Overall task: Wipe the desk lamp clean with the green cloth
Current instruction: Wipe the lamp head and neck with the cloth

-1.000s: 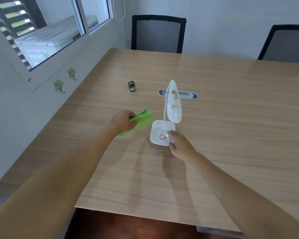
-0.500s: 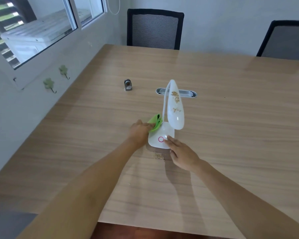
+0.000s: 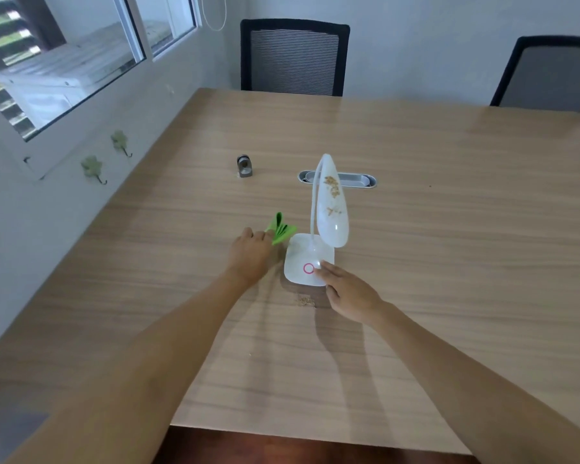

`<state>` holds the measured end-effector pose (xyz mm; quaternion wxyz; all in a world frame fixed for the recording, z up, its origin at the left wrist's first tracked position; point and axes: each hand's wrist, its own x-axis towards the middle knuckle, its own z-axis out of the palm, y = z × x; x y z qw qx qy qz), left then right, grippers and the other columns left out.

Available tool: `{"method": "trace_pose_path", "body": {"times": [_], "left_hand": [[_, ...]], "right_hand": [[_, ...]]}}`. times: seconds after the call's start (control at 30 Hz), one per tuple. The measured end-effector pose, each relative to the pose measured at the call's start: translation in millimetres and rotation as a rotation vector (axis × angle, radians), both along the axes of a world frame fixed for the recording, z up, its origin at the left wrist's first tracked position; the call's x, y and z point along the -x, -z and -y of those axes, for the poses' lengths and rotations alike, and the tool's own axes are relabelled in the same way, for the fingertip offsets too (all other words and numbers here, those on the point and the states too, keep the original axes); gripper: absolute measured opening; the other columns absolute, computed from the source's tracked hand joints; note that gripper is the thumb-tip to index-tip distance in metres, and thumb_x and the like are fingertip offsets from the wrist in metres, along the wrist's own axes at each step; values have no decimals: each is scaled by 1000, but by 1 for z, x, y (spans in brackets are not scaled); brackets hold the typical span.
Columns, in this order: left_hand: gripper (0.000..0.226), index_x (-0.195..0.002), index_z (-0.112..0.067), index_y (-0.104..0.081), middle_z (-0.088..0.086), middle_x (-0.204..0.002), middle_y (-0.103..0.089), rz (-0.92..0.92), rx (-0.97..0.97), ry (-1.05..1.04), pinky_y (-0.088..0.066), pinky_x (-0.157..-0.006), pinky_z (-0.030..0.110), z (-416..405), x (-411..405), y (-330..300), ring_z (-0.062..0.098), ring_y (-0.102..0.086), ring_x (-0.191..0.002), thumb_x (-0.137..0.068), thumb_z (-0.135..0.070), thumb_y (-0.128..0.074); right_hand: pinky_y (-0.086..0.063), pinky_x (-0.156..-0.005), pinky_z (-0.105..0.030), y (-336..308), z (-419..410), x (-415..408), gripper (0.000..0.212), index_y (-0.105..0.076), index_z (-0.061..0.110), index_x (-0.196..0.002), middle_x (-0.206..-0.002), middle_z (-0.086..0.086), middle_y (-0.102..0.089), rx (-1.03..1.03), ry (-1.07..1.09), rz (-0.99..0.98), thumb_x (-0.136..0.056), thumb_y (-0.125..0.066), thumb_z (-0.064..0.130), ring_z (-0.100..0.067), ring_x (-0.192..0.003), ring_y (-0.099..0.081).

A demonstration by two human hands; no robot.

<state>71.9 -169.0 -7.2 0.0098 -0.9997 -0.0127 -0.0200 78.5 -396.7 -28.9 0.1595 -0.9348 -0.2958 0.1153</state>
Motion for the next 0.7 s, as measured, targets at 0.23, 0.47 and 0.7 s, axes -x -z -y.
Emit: {"method": "trace_pose_path", "body": {"times": [0.23,0.47,0.7], "left_hand": [[54,-146,-17,-31,6,-141,-48,-161,-92,159,-42,-96,37,5,4,13,31,-42,-125,-93,-15,-41],[49,-133,-17,-49,10,-121,-61,-56,121,-42,-49,-91,40,-37,7,-22,33,-50,-115,-85,-8,-44],[40,-109,-19,-66,13,-100,-71,138,450,-119,-55,-78,39,-39,-3,-109,34,-65,-94,-76,-15,-43]], "right_hand": [[-38,-112,-29,1,3,0,51,-39,24,-143,-157,5,-27,-20,3,4,-94,-39,11,-13,-139,-36],[-29,-113,-27,-38,-2,-12,45,-51,14,-135,-150,-5,-42,-261,196,-198,-93,-38,3,-20,-138,-38],[-26,-119,-46,-123,-10,-51,45,-42,23,-141,-150,-4,-41,-853,329,-550,-96,-45,26,-22,-138,-38]]}}
